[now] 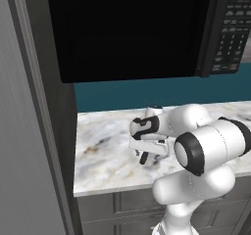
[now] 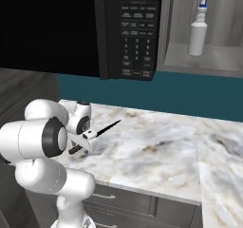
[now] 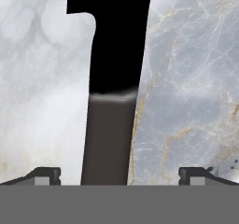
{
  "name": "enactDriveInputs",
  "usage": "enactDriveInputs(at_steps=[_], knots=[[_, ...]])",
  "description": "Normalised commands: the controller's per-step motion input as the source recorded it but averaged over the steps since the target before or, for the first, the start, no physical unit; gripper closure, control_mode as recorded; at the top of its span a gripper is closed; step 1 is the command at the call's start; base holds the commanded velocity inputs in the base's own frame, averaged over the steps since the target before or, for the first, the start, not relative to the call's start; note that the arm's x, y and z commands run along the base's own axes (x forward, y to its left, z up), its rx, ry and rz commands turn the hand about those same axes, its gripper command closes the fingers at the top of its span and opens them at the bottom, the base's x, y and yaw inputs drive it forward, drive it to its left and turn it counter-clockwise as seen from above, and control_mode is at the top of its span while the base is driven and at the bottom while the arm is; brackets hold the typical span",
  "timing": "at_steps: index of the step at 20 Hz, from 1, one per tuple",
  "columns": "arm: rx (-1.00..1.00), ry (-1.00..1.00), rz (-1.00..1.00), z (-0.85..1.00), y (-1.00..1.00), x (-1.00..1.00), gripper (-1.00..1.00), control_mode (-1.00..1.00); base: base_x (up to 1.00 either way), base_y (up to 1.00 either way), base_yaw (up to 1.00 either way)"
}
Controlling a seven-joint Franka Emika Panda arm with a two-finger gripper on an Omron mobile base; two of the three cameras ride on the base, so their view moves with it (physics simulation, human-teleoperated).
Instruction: Move the cutting board and knife to the sink. Then move spray from the cabinet to the counter.
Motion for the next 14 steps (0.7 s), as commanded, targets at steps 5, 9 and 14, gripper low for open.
enactDriveInputs(at_steps=[5,9,14], knots=[[0.0,0.0,-0.01,-0.17,0.01,-0.08,1.0,-1.0,0.0,0.0,0.0],[0.0,0.0,-0.03,-0.19,0.05,-0.03,1.0,-1.0,0.0,0.0,0.0],[0.0,0.0,-0.04,-0.16,0.08,-0.01,1.0,-1.0,0.0,0.0,0.0]])
